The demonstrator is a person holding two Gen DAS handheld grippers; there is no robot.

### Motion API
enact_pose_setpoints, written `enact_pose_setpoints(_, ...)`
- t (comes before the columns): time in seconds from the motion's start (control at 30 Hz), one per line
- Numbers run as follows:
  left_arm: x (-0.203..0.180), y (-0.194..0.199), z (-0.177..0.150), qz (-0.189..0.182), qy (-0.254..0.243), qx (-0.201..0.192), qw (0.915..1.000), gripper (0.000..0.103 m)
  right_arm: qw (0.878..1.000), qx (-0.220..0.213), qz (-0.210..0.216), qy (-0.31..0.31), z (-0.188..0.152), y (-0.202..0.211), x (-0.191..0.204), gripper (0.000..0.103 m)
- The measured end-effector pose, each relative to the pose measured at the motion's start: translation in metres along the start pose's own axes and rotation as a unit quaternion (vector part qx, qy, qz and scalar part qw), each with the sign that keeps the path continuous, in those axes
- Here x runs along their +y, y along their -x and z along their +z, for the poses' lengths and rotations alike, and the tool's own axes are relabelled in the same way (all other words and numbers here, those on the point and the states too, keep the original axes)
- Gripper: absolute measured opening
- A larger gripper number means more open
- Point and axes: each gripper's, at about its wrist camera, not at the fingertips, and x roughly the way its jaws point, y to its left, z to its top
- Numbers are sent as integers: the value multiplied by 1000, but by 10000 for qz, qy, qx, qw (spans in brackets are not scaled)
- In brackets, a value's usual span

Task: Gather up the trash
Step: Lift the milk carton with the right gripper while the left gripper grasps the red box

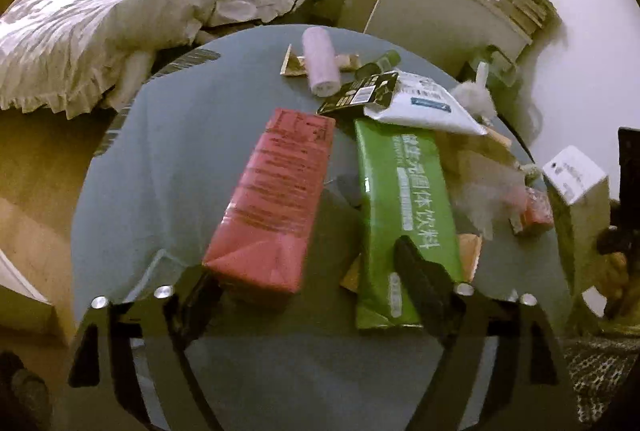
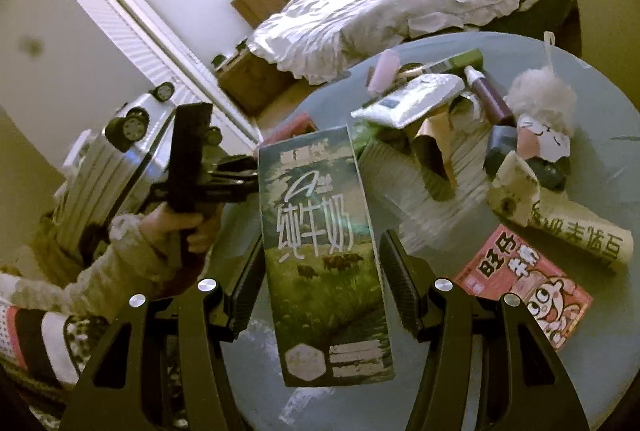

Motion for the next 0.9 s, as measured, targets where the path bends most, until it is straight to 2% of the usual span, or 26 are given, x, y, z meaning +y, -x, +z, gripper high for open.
enact_pose_setpoints(0.03,2,-1,0,-22,97,10,9999,35,10000,-32,12,-16,-2,2,-1,58)
enact_pose_setpoints(0.07,6,-1,0,17,277,-13,9996,31,10000,-54,30,-36,-3,3,-1,58)
enact_pose_setpoints(0.17,14,1,0,102,714,-222,9972,31,9999,-99,-28,-73,-8,4,-4,58)
enact_pose_setpoints(0.37,18,3,0,325,1150,-422,9919,33,9996,77,-248,-99,-14,-5,-8,55)
enact_pose_setpoints(0.4,18,3,1,357,1176,-436,9915,33,9995,126,-288,-81,-15,-8,-6,62)
enact_pose_setpoints(0.43,18,3,2,387,1201,-465,9909,33,9993,182,-330,-42,-16,-12,-1,74)
enact_pose_setpoints(0.53,19,7,0,433,1313,-644,9883,32,9990,338,-224,167,-18,-27,18,80)
enact_pose_setpoints(0.6,16,9,-1,558,1309,-738,9871,31,9957,564,-539,505,-20,-45,33,80)
enact_pose_setpoints(0.63,16,10,-1,596,1278,-756,9871,31,9916,689,-842,698,-23,-56,39,80)
enact_pose_setpoints(0.67,14,12,-2,632,1228,-802,9872,31,9876,781,-1097,801,-25,-65,41,77)
enact_pose_setpoints(0.7,12,14,-3,651,1194,-861,9870,31,9858,851,-1185,827,-26,-70,41,57)
enact_pose_setpoints(0.73,8,18,-4,686,1144,-942,9866,31,9842,921,-1276,818,-29,-74,38,43)
enact_pose_setpoints(0.83,3,30,-9,787,1049,-1109,9851,31,9894,666,-1088,700,-27,-62,33,40)
enact_pose_setpoints(0.9,1,39,-12,812,1046,-1209,9838,31,9956,332,-763,432,-21,-44,26,40)
